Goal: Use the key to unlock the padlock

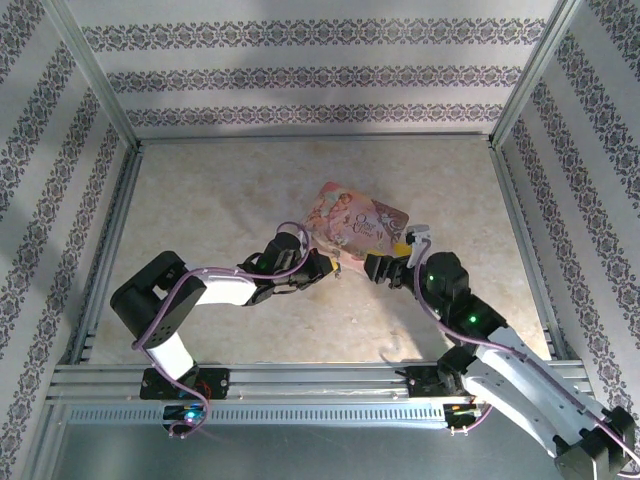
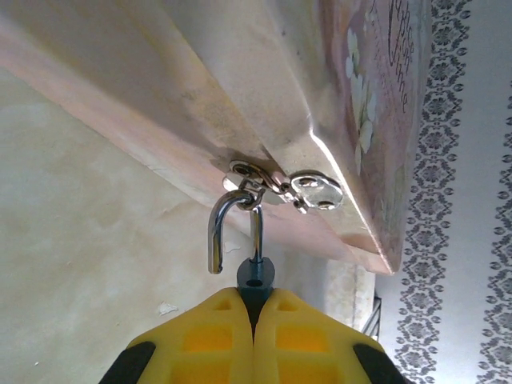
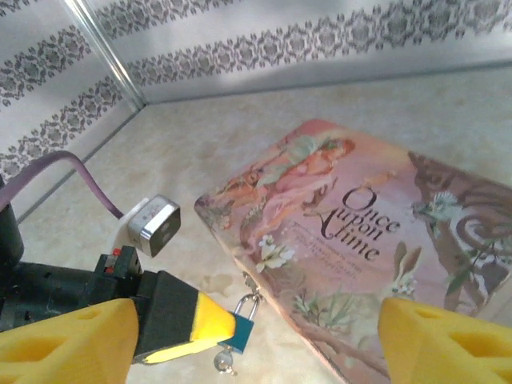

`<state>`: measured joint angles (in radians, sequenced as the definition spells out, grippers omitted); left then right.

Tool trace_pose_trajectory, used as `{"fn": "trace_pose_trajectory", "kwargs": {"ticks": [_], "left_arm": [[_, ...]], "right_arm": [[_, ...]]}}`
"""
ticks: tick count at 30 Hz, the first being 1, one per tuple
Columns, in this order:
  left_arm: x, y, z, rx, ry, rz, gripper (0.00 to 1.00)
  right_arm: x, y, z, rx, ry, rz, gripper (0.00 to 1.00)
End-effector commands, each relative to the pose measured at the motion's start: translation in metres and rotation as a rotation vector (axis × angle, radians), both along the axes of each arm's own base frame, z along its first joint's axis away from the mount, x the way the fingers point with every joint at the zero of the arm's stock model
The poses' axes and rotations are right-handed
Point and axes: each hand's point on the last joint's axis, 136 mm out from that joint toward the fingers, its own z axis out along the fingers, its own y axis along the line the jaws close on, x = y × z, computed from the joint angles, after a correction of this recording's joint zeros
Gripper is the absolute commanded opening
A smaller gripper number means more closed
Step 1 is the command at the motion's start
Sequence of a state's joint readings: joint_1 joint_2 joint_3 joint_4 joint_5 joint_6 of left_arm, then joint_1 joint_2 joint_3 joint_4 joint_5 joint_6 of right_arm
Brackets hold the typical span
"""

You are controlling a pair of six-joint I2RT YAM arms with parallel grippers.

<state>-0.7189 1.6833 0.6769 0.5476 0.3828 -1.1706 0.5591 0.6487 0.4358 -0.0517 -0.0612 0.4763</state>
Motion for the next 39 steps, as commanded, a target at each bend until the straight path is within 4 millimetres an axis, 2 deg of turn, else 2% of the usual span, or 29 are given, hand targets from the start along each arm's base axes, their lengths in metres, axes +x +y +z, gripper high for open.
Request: {"fn": "trace_pose_trajectory", "kwargs": {"ticks": [1, 9, 19, 30, 39], "left_arm": [[-0.005, 0.001, 0.004, 0.071, -0.047, -0.045, 0.0], [-0.009, 0.01, -0.005, 0.155, -0.07, -0.07, 0.0], [-0.012, 0.012, -0.014, 0.187, -0.076, -0.092, 0.0], [-0.013, 0.014, -0.027, 0.202, -0.069, -0.092, 0.0], [-0.013, 0.02, -0.034, 0.2, -0.08, -0.064, 0.26]], "right_arm": [[-0.006, 0.019, -0.007, 0.143, 0.205, 0.086, 0.87], [0.023, 0.042, -0.013, 0.187, 0.345, 0.144, 0.91], [0.056, 0.06, -0.038, 0.213, 0.423, 0.126, 0.91], [0.059, 0.052, -0.072, 0.135, 0.481, 0.075, 0.92], [0.055, 0.045, -0.082, 0.095, 0.494, 0.057, 0.92]]}}
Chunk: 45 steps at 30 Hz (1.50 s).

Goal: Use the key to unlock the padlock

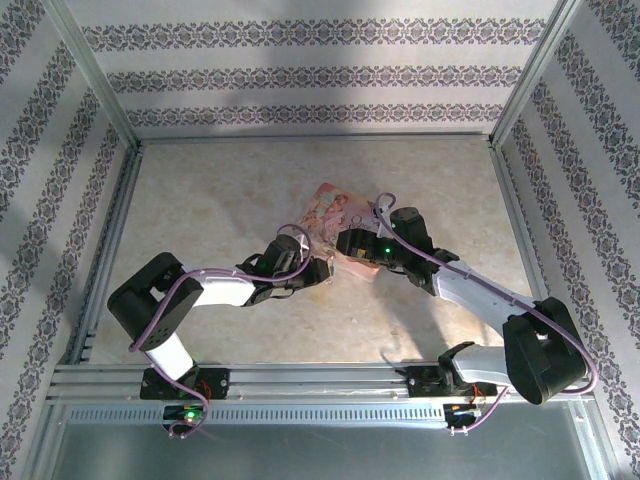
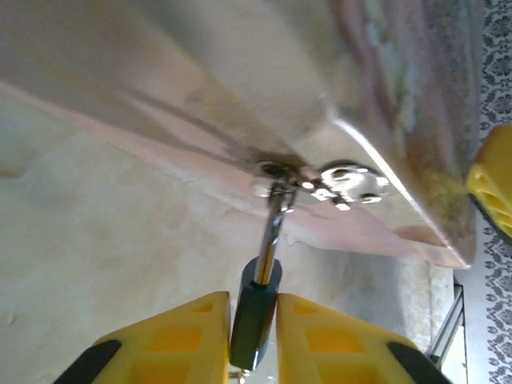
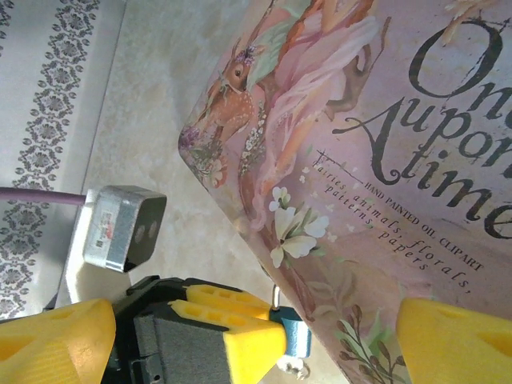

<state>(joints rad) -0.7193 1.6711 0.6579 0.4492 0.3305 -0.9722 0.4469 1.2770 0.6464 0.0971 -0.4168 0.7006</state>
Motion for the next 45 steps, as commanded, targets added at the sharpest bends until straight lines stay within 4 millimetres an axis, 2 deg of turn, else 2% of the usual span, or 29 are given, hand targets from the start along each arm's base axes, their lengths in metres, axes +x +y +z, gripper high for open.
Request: {"fn": "trace_pose_trajectory", "kwargs": {"ticks": [1, 5, 9, 12, 15, 19, 22, 24, 28, 31, 32, 33, 37, 40, 45], "left_arm": [[-0.007, 0.004, -0.01, 0.029, 0.0, 0.003, 0.28], [-0.008, 0.012, -0.006, 0.054, -0.022, 0.012, 0.36], [-0.009, 0.025, 0.008, 0.079, -0.06, 0.03, 0.45], [-0.005, 0.042, 0.028, 0.112, -0.109, 0.054, 0.54], [0.003, 0.067, 0.051, 0.164, -0.165, 0.093, 0.65], [0.021, 0.1, 0.079, 0.229, -0.237, 0.141, 0.79], [0.039, 0.113, 0.095, 0.222, -0.27, 0.148, 0.88], [0.053, 0.117, 0.101, 0.216, -0.278, 0.142, 0.9], [0.083, 0.111, 0.106, 0.202, -0.272, 0.076, 0.9], [0.106, 0.091, 0.104, 0.165, -0.248, -0.008, 0.89], [0.112, 0.083, 0.104, 0.149, -0.243, -0.04, 0.92], [0.12, 0.076, 0.1, 0.141, -0.228, -0.064, 0.99], [0.143, 0.06, 0.074, 0.142, -0.168, -0.114, 1.0], [0.153, 0.055, 0.06, 0.153, -0.147, -0.13, 0.98], [0.15, 0.038, 0.058, 0.078, -0.124, -0.18, 0.89]], "right_arm": [[-0.002, -0.012, -0.022, -0.077, 0.039, -0.024, 0.91], [0.0, -0.012, -0.014, -0.076, 0.022, -0.019, 0.92], [0.003, -0.013, 0.006, -0.075, -0.023, -0.014, 0.92], [0.003, -0.02, 0.023, -0.097, -0.067, -0.027, 0.92], [0.0, -0.037, 0.032, -0.143, -0.102, -0.068, 0.93], [-0.009, -0.066, 0.029, -0.198, -0.11, -0.139, 0.98], [-0.016, -0.079, 0.025, -0.157, -0.09, -0.158, 0.98], [-0.02, -0.084, 0.021, -0.112, -0.062, -0.165, 0.98], [-0.026, -0.09, 0.006, -0.06, -0.003, -0.17, 0.99], [-0.026, -0.091, -0.003, -0.044, 0.027, -0.169, 0.98], [-0.026, -0.09, -0.005, -0.041, 0.03, -0.168, 0.98], [-0.025, -0.09, -0.008, -0.04, 0.038, -0.169, 0.98], [-0.019, -0.086, -0.014, -0.021, 0.061, -0.158, 0.98], [-0.014, -0.082, -0.017, -0.015, 0.077, -0.14, 0.98], [-0.007, -0.075, -0.017, 0.006, 0.083, -0.11, 0.98]]}}
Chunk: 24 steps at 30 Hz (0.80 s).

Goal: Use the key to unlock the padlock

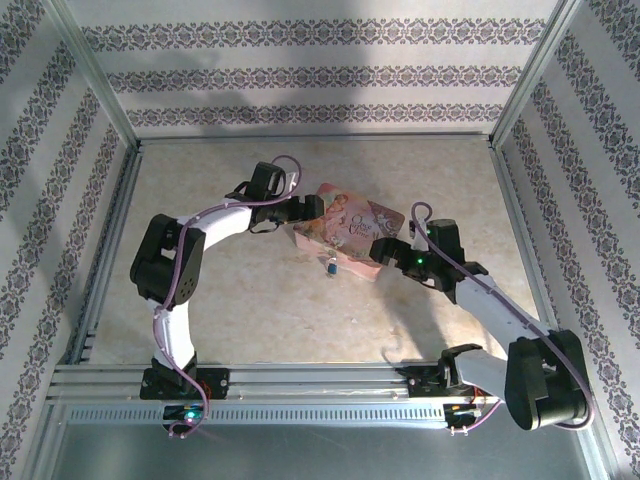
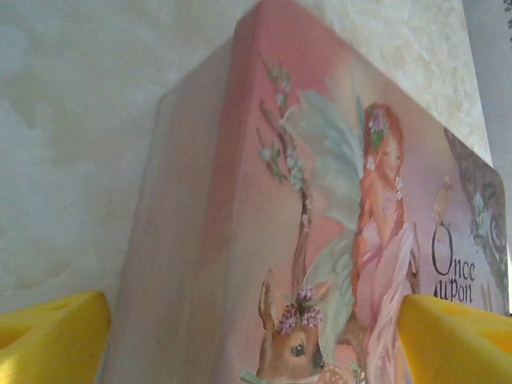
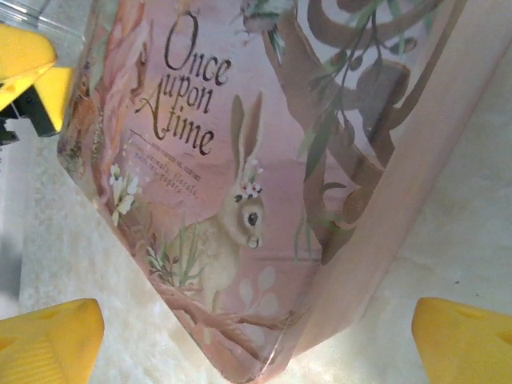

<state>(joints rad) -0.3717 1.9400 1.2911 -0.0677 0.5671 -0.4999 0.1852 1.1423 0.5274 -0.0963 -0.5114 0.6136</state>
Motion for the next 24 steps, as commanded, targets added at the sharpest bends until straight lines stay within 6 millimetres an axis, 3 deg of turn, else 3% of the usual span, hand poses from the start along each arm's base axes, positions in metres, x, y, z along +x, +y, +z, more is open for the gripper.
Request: {"fn": "trace_pose_trajectory", "kwargs": {"ticks": [1, 7, 15, 24], "left_arm": [[-0.006, -0.014, 0.015, -0.063, 0.003, -0.074, 0.87], [-0.028, -0.016, 0.018, -0.086, 0.012, -0.092, 0.83], [-0.071, -0.007, 0.026, -0.112, 0.017, -0.064, 0.8], [-0.115, 0.014, 0.014, -0.123, 0.032, 0.052, 0.78]], "right_arm": [[0.014, 0.01, 0.018, 0.053, -0.052, 0.033, 0.98], [0.028, 0.022, 0.027, 0.068, -0.061, 0.081, 0.97], [0.051, 0.051, 0.036, 0.055, -0.085, 0.17, 0.96], [0.073, 0.087, 0.04, 0.05, -0.108, 0.255, 0.95]]}}
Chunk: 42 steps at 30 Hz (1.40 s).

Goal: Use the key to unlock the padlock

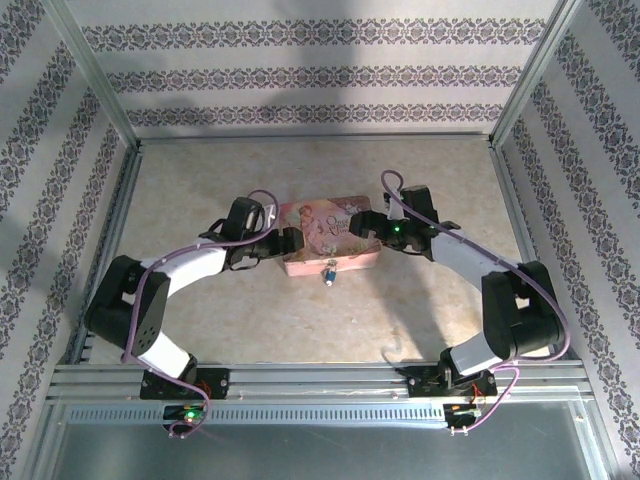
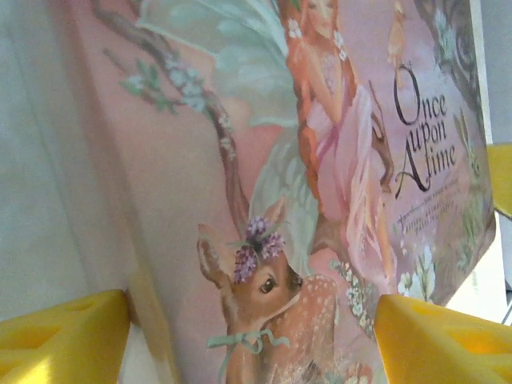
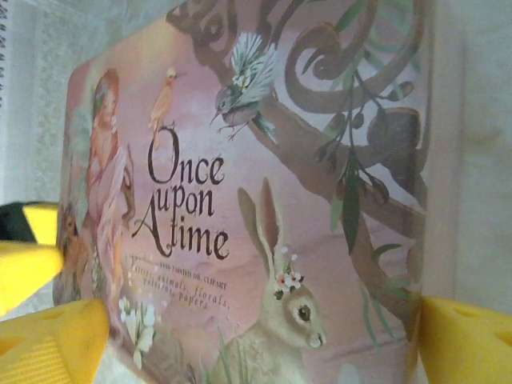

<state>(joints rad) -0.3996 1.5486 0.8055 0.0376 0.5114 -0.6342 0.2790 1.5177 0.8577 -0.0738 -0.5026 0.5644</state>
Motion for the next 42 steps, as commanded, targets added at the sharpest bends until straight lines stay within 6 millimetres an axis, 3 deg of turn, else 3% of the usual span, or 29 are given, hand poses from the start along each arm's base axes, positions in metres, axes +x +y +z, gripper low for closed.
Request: {"fn": "trace_pose_trajectory", "kwargs": {"ticks": [1, 5, 8, 12, 17, 22, 26, 31, 35, 42], "left_arm": [[-0.016, -0.021, 0.02, -0.099, -0.038, -0.028, 0.78], [-0.023, -0.002, 0.029, -0.041, -0.084, 0.018, 0.8], [-0.026, 0.017, 0.046, 0.03, -0.146, 0.06, 0.82], [-0.034, 0.041, 0.072, 0.094, -0.232, 0.125, 0.82], [-0.045, 0.051, 0.103, 0.069, -0.312, 0.153, 0.82], [-0.042, 0.035, 0.122, -0.029, -0.308, 0.125, 0.8], [-0.028, 0.012, 0.127, -0.111, -0.266, 0.096, 0.77], [-0.008, -0.017, 0.13, -0.159, -0.258, 0.058, 0.73], [0.002, -0.035, 0.122, -0.2, -0.241, 0.054, 0.7], [0.005, -0.057, 0.091, -0.196, -0.181, 0.026, 0.69]], "right_arm": [[0.005, 0.038, 0.03, 0.084, -0.092, 0.135, 0.94], [0.013, 0.022, 0.038, 0.035, -0.148, 0.081, 0.94], [0.008, 0.001, 0.052, -0.01, -0.206, 0.034, 0.94], [-0.019, -0.023, 0.061, -0.022, -0.242, -0.008, 0.89], [-0.067, -0.022, 0.057, 0.063, -0.234, 0.001, 0.77], [-0.106, -0.004, 0.036, 0.134, -0.218, 0.008, 0.68], [-0.124, 0.013, 0.015, 0.18, -0.222, 0.023, 0.62], [-0.131, 0.027, -0.01, 0.169, -0.202, 0.031, 0.56], [-0.132, 0.038, -0.023, 0.145, -0.198, 0.052, 0.51], [-0.122, 0.047, -0.036, 0.086, -0.224, 0.044, 0.47]]}}
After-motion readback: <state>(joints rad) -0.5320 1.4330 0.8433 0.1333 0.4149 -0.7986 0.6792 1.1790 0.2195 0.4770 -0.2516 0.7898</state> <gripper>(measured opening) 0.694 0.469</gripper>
